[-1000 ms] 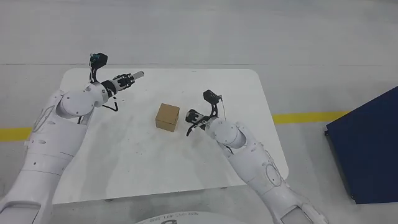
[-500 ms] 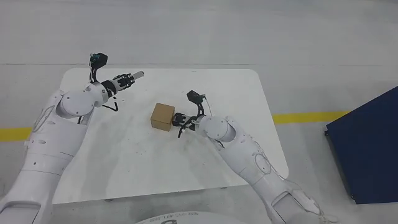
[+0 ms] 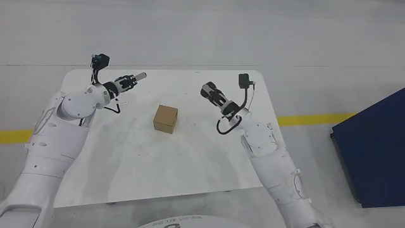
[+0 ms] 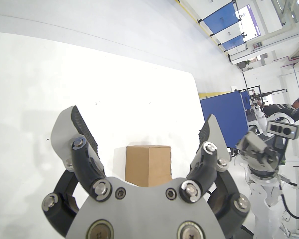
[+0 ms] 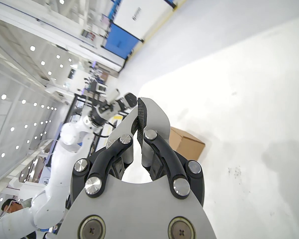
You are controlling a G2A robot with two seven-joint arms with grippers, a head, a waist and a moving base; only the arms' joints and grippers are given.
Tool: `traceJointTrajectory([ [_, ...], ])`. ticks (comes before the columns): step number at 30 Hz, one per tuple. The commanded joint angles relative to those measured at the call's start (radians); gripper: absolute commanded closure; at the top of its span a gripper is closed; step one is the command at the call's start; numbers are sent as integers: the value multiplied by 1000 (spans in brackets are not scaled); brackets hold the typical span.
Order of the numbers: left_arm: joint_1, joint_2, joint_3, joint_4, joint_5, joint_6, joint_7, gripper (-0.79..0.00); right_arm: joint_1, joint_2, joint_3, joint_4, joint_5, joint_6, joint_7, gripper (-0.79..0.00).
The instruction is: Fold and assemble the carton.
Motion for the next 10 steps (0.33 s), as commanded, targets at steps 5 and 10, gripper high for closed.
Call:
traceJointTrajectory([
  [5,0,0,0,0,0,0,0,-784,-34,2,33,-24,5,-28,-24,-88],
  [10,0,0,0,0,0,0,0,-785,-32,2,32,-23,4,-26,-22,-400],
])
